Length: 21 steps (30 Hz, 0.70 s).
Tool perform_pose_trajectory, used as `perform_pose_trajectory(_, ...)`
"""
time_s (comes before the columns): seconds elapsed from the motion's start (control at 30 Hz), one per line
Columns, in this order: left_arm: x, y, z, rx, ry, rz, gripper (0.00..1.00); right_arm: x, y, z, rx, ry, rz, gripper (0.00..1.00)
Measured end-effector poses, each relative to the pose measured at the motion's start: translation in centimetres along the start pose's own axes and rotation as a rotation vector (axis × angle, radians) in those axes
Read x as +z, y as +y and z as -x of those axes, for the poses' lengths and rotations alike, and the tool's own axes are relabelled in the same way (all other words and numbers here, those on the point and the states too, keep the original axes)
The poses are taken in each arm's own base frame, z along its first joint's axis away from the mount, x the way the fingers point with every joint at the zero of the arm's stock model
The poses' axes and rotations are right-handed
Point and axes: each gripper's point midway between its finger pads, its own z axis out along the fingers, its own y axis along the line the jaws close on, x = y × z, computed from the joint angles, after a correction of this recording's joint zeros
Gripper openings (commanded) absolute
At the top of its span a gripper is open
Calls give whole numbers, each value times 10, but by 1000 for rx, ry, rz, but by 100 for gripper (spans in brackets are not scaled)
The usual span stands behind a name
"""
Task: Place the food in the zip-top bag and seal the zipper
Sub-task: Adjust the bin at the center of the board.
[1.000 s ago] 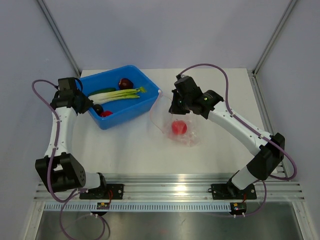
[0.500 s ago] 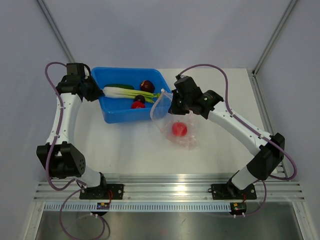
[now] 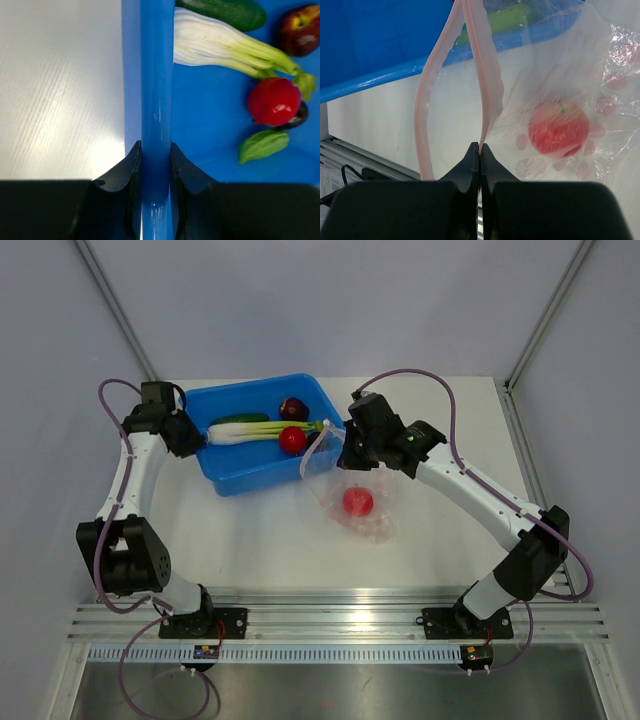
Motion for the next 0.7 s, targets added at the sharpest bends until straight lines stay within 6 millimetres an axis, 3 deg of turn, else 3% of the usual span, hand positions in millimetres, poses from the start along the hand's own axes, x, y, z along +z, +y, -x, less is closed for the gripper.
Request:
perform_pose_trajectory(0.27,56,42,0,-40,56,118,0,1,-4,-3,-2,5,-11,0)
perform_pose_trajectory(0.37,66,62,-4,-79,68,169,0,-1,-7,-3,-5,-3,-20,0)
perform_pose_trajectory(0.5,63,81,-19,-175,30,196,0,-5,-10,1,-7,-28,-35,1)
perform_pose_trajectory(0.67,42,92,-48,-315,-40,197,1,-6,-11,2,-10,-34,-39,0)
perform_pose_trajectory(0.7,40,92,-51,-331,-46,195,10,-6,-11,2,-10,-34,-38,0)
